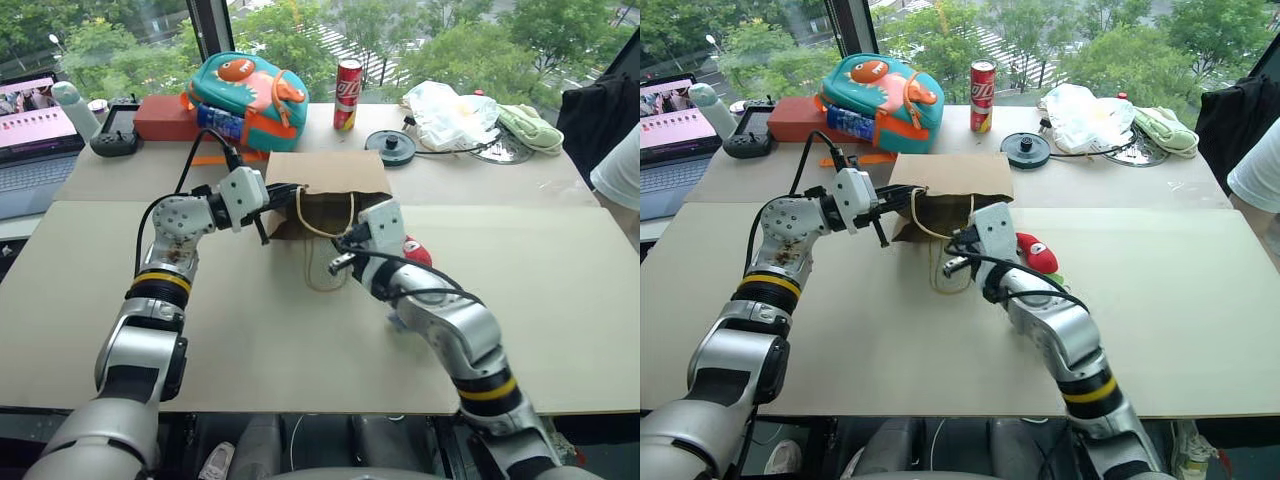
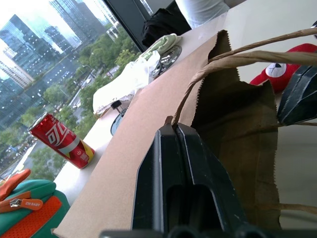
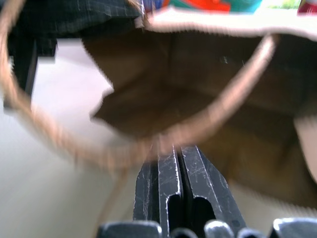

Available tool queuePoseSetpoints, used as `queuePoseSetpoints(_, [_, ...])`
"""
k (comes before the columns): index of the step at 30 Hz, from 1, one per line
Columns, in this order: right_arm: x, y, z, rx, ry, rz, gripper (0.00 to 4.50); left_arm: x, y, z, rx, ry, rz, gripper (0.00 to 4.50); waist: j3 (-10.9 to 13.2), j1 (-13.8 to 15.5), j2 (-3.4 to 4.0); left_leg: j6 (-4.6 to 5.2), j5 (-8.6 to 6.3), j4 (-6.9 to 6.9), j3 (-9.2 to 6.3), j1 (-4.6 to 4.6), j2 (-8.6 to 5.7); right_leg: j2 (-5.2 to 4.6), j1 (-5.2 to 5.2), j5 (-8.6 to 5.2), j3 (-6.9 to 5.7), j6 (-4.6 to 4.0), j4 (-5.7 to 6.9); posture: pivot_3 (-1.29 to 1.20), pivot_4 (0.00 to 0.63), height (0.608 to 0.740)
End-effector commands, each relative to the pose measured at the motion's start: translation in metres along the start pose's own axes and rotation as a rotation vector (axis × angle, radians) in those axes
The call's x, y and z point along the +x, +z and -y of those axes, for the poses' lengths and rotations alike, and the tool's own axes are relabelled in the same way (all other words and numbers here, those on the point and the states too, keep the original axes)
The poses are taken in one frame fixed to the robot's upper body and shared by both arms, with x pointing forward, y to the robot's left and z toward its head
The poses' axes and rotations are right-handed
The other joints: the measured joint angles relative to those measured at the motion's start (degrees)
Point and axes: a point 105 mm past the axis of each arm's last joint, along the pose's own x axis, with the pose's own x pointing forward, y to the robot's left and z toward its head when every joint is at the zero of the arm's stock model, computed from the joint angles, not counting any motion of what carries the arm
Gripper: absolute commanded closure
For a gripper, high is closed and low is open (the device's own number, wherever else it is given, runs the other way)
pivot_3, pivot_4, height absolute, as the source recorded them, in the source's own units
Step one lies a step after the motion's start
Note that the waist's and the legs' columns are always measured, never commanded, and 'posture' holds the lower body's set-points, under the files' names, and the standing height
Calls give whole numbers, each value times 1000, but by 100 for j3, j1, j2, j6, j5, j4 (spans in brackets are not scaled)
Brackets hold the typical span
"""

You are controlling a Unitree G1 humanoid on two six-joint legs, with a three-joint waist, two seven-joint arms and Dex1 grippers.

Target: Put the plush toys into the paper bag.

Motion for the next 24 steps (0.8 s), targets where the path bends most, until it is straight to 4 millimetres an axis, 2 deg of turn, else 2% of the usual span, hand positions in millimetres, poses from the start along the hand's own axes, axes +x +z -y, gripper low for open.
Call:
queuePoseSetpoints(1, [16,16,11,-34,-72,90,4483,1,12,-7,26,22,42,4500,0,1,0,0,0,1,0,0,0,0,0,0,0,0,1,0,150,739])
queuePoseSetpoints(6, [41,2,24,-76,-165,28,4483,3,16,-6,25,18,56,4500,-1,11,2,0,0,-1,-1,0,-1,-1,-2,1,-1,-2,1,0,150,739])
queuePoseSetpoints(8, [46,-15,21,-103,-148,-54,4483,4,19,-10,20,30,59,4500,-1,9,2,0,0,-2,-2,0,-1,-2,-3,1,-2,-3,2,0,150,739])
queuePoseSetpoints(11, [46,-35,21,-75,-152,-140,4483,3,23,-15,10,45,67,4500,-2,3,3,0,0,-7,-2,-1,-1,-2,-4,2,-2,-3,6,0,150,739])
queuePoseSetpoints(13, [45,-41,21,-60,-159,-162,4483,3,25,-18,2,59,72,4500,-2,1,3,0,0,-9,-3,-3,0,-1,-8,2,-2,-4,24,0,150,739])
queuePoseSetpoints(24, [41,-54,21,-28,-154,-231,4483,5,37,-32,-22,121,94,4500,-2,-7,3,0,0,-8,-3,-5,0,0,-25,2,-1,-3,50,0,150,739])
